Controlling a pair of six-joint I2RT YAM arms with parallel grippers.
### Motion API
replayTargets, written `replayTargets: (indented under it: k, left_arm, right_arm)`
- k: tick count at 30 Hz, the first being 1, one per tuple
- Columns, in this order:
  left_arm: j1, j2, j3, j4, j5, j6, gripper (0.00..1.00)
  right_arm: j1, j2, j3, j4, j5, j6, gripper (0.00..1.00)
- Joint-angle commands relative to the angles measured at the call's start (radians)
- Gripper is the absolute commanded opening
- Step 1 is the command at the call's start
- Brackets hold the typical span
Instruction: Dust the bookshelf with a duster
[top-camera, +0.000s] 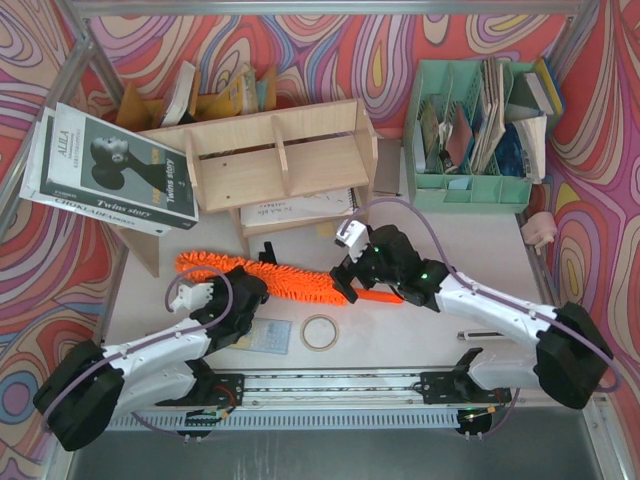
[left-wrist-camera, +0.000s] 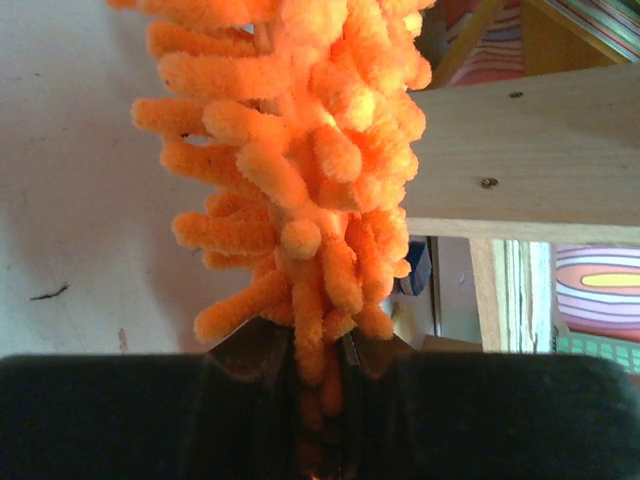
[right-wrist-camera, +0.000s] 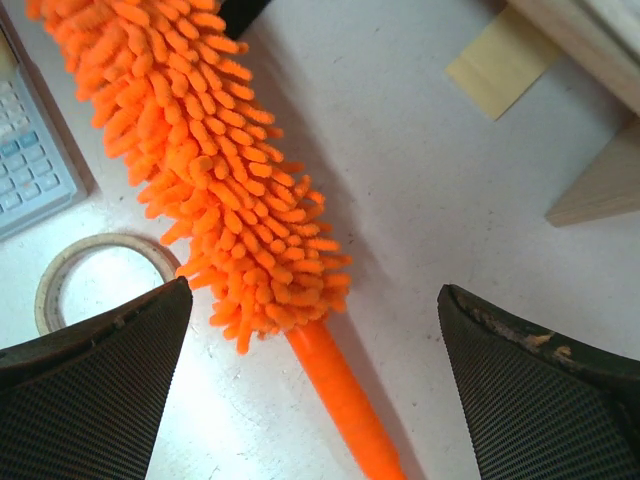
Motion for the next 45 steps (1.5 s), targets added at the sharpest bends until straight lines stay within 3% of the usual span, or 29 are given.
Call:
replayTargets:
  k: [1,7,11,14,19,25,28,32,36,41,45]
  left_arm:
    - [0.029,0.04,-0.003,0.014,0.003,-0.074,0.22]
    - [0.038,0.045,0.006,-0.03,0.022,-0.077,0.56]
    - [0.038,-0.026,0.022,-0.149,0.042,-0.057,0.68]
    - [0.038,-0.11,0.037,-0.27,0.049,-0.038,0.97]
    - [0.038,-0.232,0.114,-0.475,0.097,0.138,0.98]
    - [0.038,-0.295,0.205,-0.537,0.147,0.549,0.99]
    - [0.036,-0.306,0.271,-0.63,0.101,0.721,0.99]
    - [0.038,-0.327,0.263,-0.524,0.001,1.019,0.99]
    - [0.038,-0.235,0.268,-0.373,-0.035,1.296,0.98]
    - [0.084,-0.109,0.272,-0.238,-0.068,1.435,0.99]
    - [0.148,-0.133,0.177,-0.092,-0.02,1.538,0.98]
  right_arm:
    - [0.0,-0.079,-0.032,0.034,0.056,0.066,0.99]
    - [0.0,-0.139,-0.051,0.007,0.103,0.104,0.99]
    - [0.0,-0.176,-0.05,-0.002,0.15,0.116,0.99]
    - [0.0,-0.187,-0.04,-0.012,0.172,0.117,0.99]
    - [0.0,-0.197,-0.029,-0.023,0.195,0.109,0.99]
    - [0.0,-0.228,-0.038,-0.015,0.279,0.13,0.99]
    - [0.0,-0.243,-0.037,-0.014,0.344,0.16,0.99]
    - [-0.001,-0.252,-0.028,-0.02,0.463,0.212,0.99]
    - [-0.035,-0.246,-0.01,-0.038,0.531,0.272,0.99]
    - [-0.158,-0.239,0.004,-0.077,0.517,0.356,0.99]
    - [-0.26,-0.248,0.014,-0.093,0.459,0.386,0.99]
